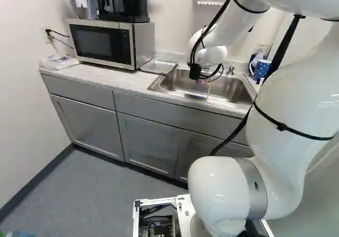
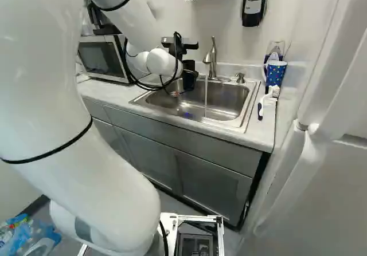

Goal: Rinse the cup and place it in the tray

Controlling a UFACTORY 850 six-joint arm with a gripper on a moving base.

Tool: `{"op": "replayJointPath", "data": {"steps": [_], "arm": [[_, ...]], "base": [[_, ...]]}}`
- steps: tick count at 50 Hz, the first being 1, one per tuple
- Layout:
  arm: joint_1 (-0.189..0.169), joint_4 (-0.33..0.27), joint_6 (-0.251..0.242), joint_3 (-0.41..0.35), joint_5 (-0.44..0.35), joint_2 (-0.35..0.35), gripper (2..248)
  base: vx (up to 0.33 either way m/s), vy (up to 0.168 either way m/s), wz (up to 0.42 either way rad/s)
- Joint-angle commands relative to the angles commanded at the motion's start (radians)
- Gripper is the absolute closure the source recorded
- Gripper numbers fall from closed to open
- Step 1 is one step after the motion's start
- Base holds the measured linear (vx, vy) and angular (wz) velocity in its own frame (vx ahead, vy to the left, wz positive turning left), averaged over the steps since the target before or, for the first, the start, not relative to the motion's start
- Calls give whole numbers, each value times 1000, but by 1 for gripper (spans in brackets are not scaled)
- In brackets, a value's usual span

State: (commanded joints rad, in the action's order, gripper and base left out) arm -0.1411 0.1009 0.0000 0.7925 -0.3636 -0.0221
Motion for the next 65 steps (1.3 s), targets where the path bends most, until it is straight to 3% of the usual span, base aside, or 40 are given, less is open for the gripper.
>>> {"op": "replayJointPath", "data": {"steps": [34, 65], "arm": [[-2, 0, 0, -29, 0, -49, 124], [-5, 0, 0, -69, -12, -21, 124]], "base": [[0, 0, 0], [0, 0, 0]]}}
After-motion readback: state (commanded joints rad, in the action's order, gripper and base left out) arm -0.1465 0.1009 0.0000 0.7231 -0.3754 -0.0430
